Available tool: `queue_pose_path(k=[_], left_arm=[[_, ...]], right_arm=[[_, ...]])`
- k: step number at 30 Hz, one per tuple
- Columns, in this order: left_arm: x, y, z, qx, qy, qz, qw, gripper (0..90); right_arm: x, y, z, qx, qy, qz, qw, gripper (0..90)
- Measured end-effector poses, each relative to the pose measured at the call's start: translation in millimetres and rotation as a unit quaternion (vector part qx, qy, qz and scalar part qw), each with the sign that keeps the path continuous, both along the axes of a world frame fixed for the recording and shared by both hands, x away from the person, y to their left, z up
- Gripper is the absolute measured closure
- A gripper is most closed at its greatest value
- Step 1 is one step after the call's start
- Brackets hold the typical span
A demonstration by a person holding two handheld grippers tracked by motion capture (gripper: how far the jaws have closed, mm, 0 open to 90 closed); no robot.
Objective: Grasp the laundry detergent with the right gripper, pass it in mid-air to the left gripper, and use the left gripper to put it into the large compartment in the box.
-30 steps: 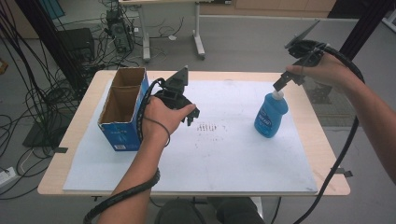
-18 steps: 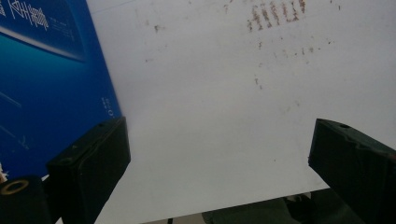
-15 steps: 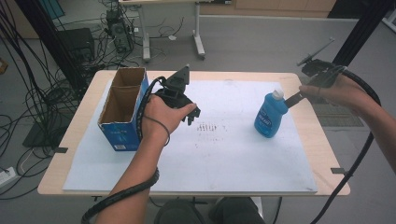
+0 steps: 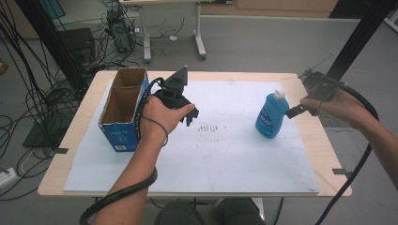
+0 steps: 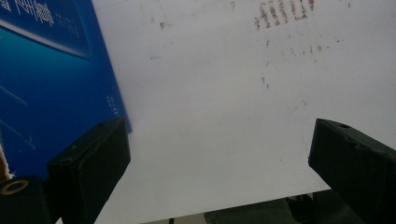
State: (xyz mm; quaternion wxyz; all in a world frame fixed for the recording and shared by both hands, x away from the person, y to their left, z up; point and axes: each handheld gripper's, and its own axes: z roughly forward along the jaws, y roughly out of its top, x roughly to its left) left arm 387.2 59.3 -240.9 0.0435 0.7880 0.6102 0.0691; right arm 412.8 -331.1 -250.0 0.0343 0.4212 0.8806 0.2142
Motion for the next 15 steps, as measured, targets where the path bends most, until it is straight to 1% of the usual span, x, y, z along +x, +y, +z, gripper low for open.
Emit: queue_pose_path(k=[1,3,9,10,11,13,14,15], left_arm=[[0.0,0.0,0.0,0.0,0.0,0.0,1.0,5.9],[0.4,-0.6,0.5,0.001,-0.001,-0.001,1.0,5.9],[2.7,0.3,1.3,0.004,-0.001,0.001,1.0,5.9],[2.7,0.3,1.3,0.004,-0.001,0.001,1.0,5.9],[3.0,0.5,1.4,0.004,-0.003,0.001,1.0,5.9],[3.3,0.4,1.8,0.004,-0.001,0.001,1.0,5.9],[3.4,0.1,1.7,0.004,-0.002,0.0,1.0,5.9],[3.5,-0.2,1.6,0.004,-0.002,0.0,1.0,5.9]], right_arm=[[0.0,0.0,0.0,0.0,0.0,0.0,1.0,5.5],[-1.7,-1.3,-8.2,0.003,-0.011,0.001,0.9999,5.0],[-5.5,-3.7,-23.6,0.022,-0.023,-0.002,0.9995,5.0],[-5.5,-3.7,-23.6,0.022,-0.023,-0.002,0.9995,5.0],[-6.9,-4.1,-27.3,0.025,-0.029,0.001,0.9993,4.9],[-7.4,-4.4,-28.8,0.026,-0.032,0.002,0.9992,4.8],[-8.9,-4.3,-33.3,0.027,-0.038,-0.001,0.9989,4.8],[-8.9,-4.3,-33.3,0.027,-0.038,-0.001,0.9989,4.8]])
